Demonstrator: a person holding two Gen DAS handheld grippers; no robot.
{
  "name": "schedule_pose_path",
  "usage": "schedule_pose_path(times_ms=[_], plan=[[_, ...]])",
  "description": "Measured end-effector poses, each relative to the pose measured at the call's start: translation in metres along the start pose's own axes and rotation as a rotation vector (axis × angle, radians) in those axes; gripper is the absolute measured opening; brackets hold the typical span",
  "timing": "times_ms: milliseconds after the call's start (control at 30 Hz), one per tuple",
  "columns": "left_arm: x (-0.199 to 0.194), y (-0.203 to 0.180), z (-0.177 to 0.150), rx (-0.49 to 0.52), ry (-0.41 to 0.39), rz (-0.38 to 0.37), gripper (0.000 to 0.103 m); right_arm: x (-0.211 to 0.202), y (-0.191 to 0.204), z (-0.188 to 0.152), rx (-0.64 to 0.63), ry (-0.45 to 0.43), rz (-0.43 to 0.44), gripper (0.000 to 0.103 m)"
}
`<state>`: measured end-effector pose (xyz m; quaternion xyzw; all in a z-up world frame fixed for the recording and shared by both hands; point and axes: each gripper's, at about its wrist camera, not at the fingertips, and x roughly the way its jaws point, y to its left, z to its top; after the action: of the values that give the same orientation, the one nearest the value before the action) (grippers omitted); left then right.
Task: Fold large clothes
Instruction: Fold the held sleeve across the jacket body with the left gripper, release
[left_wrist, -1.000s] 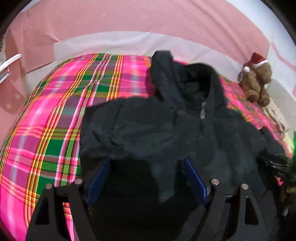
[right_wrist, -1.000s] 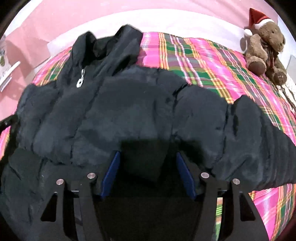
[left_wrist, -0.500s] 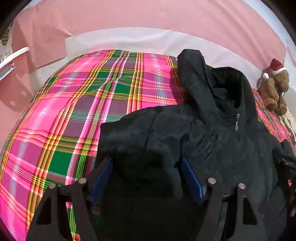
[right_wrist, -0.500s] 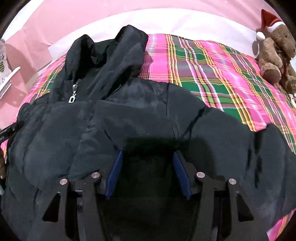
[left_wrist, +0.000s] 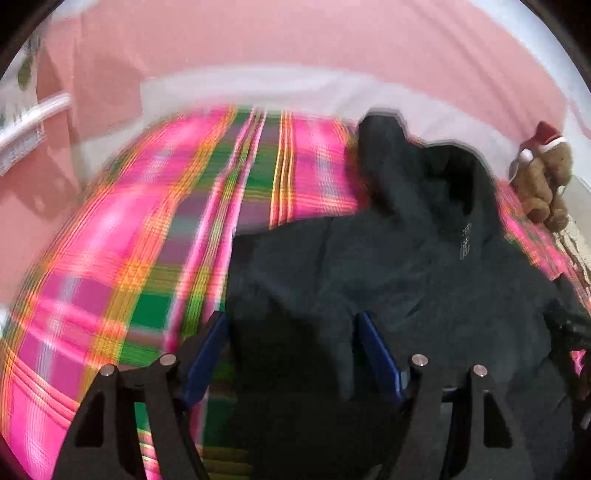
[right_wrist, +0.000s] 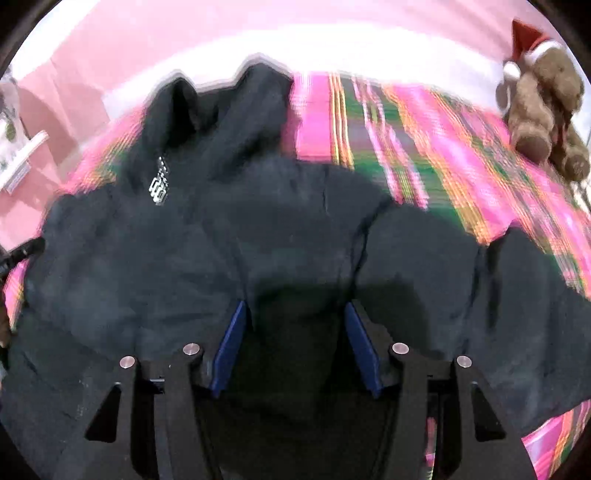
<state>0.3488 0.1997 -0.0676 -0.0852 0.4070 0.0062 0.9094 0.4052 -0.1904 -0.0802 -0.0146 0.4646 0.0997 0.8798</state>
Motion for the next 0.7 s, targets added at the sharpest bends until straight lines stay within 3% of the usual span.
schedule_pose_path(times_ms=[133, 233, 433, 700], plan=[[0.009, 0.005, -0.004, -0.027, 0.003, -0.016, 0.076, 0.006, 0.000, -0.005, -0.003, -0.005, 0.000, 0.056], [-0.002, 0.000, -0.002, -0.007, -0.012, 0.022, 0.075, -0.002, 0.005, -0.004, -0.006, 0.008, -0.024, 0.056], [-0.076, -0.024, -0.014, 0.058, -0.101, 0.026, 0.074, -0.075, 0.016, -0.025, -0.021, -0.103, -0.057, 0.056], [-0.165, -0.067, -0.069, 0.082, -0.169, -0.042, 0.075, -0.161, 0.024, -0.098, 0.043, -0.195, -0.050, 0.056]])
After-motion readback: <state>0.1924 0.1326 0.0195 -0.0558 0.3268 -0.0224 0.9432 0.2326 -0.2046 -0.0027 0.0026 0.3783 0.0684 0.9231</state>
